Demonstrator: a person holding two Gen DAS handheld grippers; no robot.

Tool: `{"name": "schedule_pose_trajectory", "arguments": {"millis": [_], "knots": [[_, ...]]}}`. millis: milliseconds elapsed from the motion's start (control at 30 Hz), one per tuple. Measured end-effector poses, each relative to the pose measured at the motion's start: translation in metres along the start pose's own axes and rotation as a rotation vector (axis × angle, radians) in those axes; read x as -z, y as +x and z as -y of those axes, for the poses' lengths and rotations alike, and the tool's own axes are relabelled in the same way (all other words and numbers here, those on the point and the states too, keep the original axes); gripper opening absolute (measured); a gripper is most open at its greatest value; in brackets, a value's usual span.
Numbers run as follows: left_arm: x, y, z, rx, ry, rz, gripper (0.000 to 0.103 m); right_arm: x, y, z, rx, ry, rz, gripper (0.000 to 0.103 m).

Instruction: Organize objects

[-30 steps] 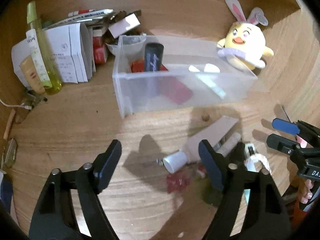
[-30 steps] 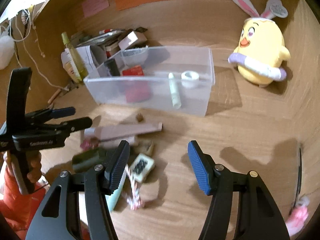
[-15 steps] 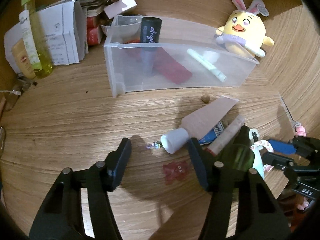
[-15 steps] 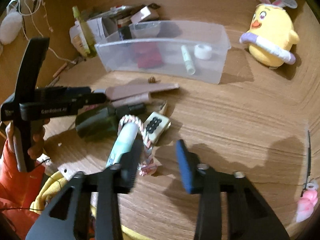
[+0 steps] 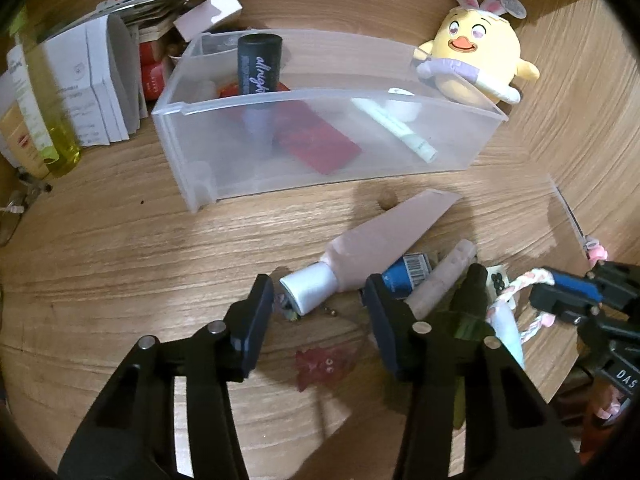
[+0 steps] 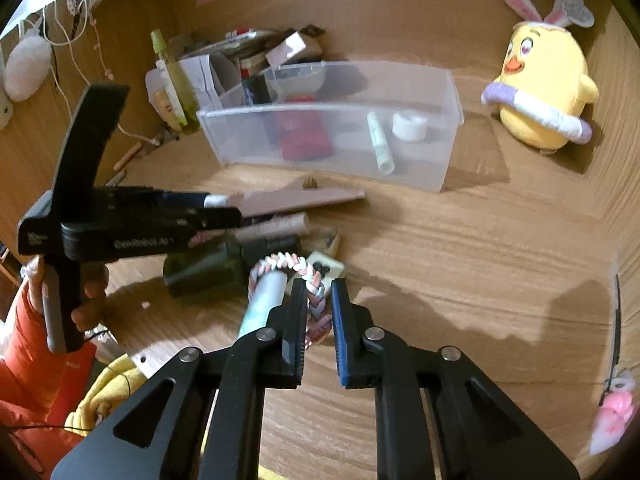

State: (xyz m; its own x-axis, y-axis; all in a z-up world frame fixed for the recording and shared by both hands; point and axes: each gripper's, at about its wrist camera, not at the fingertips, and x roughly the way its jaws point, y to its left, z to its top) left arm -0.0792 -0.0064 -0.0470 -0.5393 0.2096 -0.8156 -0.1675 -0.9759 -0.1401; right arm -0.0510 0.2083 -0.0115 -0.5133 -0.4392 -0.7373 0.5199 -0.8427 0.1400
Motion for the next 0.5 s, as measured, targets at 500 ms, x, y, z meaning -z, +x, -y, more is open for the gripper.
{"name": "schedule_pose_trajectory", "arguments": {"millis": [500], "knots": [[-0.004,-0.010,-0.015,-0.011,-0.052,0.050,0.008,-0.041,-0.020,0.013,0.037,0.035,0.133,0.009]]}}
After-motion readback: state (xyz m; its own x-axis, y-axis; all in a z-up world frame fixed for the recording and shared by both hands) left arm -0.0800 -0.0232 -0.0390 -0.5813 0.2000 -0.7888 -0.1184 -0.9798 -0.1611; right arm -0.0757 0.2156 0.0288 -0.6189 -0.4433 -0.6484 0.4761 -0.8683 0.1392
